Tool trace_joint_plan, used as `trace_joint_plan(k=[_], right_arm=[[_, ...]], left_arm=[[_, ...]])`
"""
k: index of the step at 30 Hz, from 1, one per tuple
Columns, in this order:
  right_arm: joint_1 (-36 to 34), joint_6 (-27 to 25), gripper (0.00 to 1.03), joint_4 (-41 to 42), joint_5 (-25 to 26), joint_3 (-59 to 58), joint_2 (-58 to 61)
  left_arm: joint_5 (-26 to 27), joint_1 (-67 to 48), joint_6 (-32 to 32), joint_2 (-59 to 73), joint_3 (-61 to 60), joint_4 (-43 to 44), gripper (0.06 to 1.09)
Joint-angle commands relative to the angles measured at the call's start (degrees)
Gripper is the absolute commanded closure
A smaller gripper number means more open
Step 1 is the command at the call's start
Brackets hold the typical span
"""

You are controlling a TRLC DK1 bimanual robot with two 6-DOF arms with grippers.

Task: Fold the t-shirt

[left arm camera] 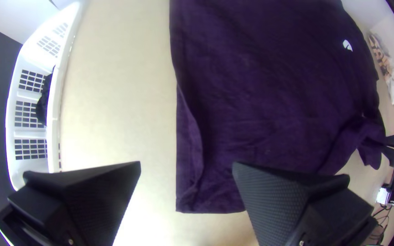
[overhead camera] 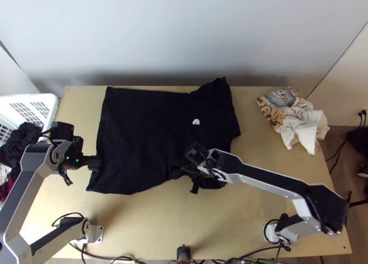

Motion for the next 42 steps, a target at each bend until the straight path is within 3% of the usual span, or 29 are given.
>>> trace_joint_plan(k=[1, 11, 20, 26, 42], right_arm=[[-0.61, -0.27, 1.0, -8.96, -1.72, -0.79, -7.45], [1.15, -1.94, 1.0, -34.63, -10.51, -1.06, -17.64], [3.25, -4.93, 1.0, -49.66, -19.21, -0.09, -23.18], [5.89, -4.84, 1.0, -49.83, -20.18, 5.89, -23.79], [12.4, -8.53, 1.0, -47.55, -24.92, -4.92, -20.37]], left_arm=[[0.1, -0.4, -0.02, 0.15, 0.5, 0.33, 0.1], [0.1, -1.01, -0.02, 0.15, 1.47, 0.41, 0.1], [0.19, -2.24, -0.19, -0.11, 1.82, 0.5, 0.1], [0.19, -2.24, -0.28, -1.08, 1.91, -0.29, 0.1], [0.28, -4.26, -0.55, -2.66, 0.59, -2.05, 0.1]])
